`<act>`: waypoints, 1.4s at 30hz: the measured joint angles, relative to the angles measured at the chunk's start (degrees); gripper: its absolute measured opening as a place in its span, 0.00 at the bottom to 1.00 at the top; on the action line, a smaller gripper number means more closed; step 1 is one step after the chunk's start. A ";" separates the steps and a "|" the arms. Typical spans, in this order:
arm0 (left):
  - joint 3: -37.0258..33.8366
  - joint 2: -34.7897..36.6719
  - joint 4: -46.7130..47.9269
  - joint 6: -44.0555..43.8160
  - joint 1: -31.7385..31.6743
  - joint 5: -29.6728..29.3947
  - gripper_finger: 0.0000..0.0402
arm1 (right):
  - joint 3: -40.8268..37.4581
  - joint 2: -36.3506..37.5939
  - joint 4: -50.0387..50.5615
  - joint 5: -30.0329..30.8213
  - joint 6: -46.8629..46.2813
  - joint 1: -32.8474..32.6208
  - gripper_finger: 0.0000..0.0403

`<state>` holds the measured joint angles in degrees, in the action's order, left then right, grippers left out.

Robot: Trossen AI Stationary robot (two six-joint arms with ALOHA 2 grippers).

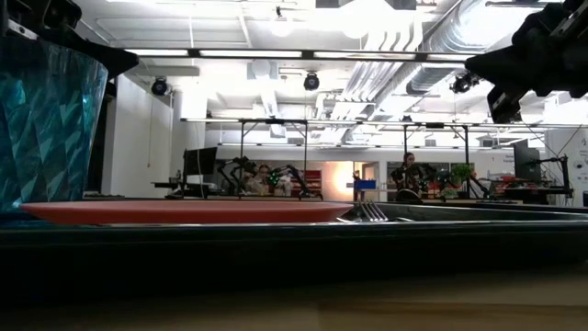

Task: Pick and place plate/cup/fork/spoon on tray
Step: Return to Home Position

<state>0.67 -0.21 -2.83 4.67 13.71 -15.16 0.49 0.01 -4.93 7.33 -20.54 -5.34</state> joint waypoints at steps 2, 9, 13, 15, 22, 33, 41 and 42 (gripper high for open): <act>0.00 -0.04 0.02 0.00 -0.02 0.00 0.00 | 0.00 -0.01 0.00 0.00 0.00 0.00 0.00; 0.00 -0.52 -0.04 0.00 -0.02 0.00 0.00 | 0.00 -1.09 0.09 0.00 0.00 0.00 0.00; 0.00 -0.52 -0.04 0.00 -0.02 0.00 0.00 | 0.00 -1.09 0.14 0.00 0.00 0.00 0.00; 0.00 -0.52 -0.04 0.00 -0.02 0.00 0.00 | 0.00 -1.09 0.29 0.00 0.00 0.00 0.00; 0.00 -0.52 -0.04 0.00 -0.02 0.00 0.00 | 0.00 -1.11 1.02 0.00 0.00 -0.02 0.00; 0.00 -0.52 -0.04 0.00 -0.02 0.00 0.00 | -0.02 -1.14 2.69 0.00 0.00 0.00 0.00; 0.00 -0.52 -0.02 0.02 -0.02 0.00 0.00 | -0.02 -1.14 2.69 0.00 0.00 -0.01 0.00; 0.00 -0.52 -0.02 0.01 -0.02 0.00 0.00 | -0.02 -1.14 2.69 0.00 0.00 0.00 0.00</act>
<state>0.67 -0.73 -2.85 4.67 13.69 -15.16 0.47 -1.13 -2.24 7.33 -20.53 -5.34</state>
